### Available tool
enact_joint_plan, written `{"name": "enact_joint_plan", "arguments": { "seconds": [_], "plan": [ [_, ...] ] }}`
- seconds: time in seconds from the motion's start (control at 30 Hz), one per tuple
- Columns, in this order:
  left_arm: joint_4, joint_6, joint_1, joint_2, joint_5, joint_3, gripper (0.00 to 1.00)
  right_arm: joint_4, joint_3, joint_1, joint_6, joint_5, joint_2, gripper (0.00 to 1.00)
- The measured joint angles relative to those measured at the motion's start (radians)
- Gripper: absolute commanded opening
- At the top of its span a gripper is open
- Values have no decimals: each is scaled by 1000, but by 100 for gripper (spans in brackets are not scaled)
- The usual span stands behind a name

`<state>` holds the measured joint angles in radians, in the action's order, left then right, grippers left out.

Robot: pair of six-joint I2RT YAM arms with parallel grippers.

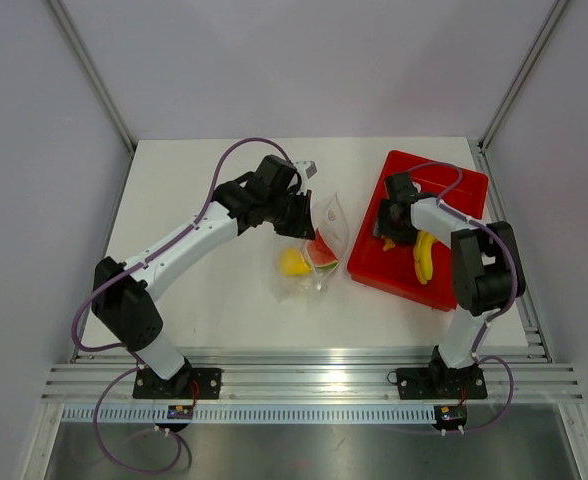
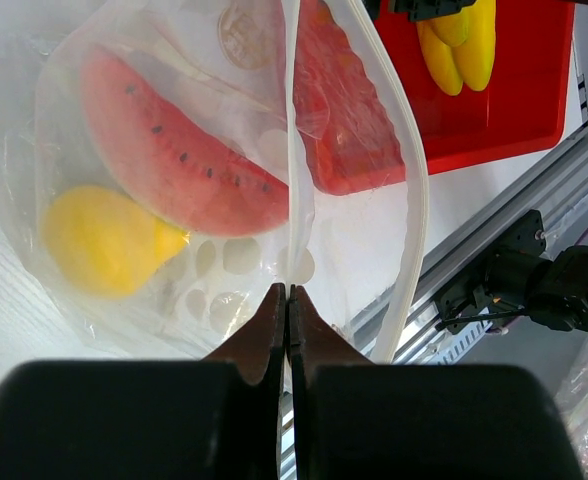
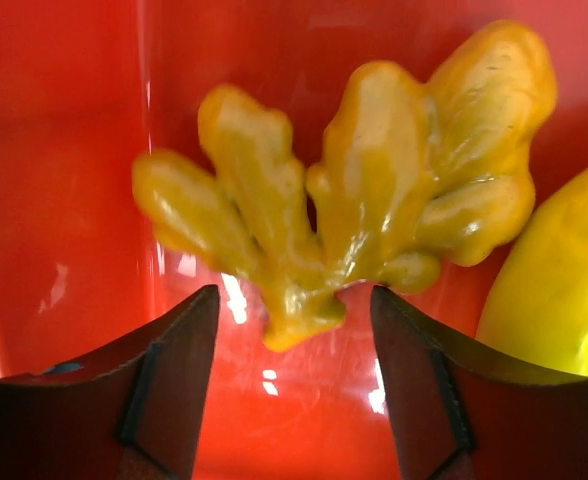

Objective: Place the food in the zip-top bag and seal the zipper
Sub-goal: Pick up the fake vegetable from the bin.

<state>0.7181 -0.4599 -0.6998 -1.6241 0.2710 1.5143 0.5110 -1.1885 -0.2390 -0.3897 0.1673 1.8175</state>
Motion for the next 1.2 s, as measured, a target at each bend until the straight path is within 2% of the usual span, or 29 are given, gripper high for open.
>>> {"name": "enact_joint_plan", "arguments": {
  "seconds": [0.23, 0.5, 0.57, 0.6, 0.67, 0.7, 0.83, 0.93, 1.2],
  "plan": [
    [0, 4, 0, 0, -6, 0, 0, -64, 13, 14, 23, -31, 6, 55],
    [1, 4, 0, 0, -13, 0, 0, -87, 50, 14, 24, -46, 6, 57],
    [2, 4, 0, 0, -14, 0, 0, -95, 52, 14, 25, -45, 5, 50],
    [3, 4, 0, 0, -14, 0, 0, -100, 54, 14, 25, -45, 5, 40],
    [7, 4, 0, 0, -14, 0, 0, -103, 57, 14, 23, -42, 5, 30],
    [8, 4, 0, 0, -14, 0, 0, -103, 57, 14, 21, -39, 5, 30],
    [14, 4, 0, 0, -14, 0, 0, -103, 57, 14, 15, -37, 2, 12],
    [15, 4, 0, 0, -17, 0, 0, -78, 58, 14, 8, -37, -20, 3],
    [19, 4, 0, 8, -23, 0, 0, 22, 55, 14, -18, -33, -224, 0]
  ]
}}
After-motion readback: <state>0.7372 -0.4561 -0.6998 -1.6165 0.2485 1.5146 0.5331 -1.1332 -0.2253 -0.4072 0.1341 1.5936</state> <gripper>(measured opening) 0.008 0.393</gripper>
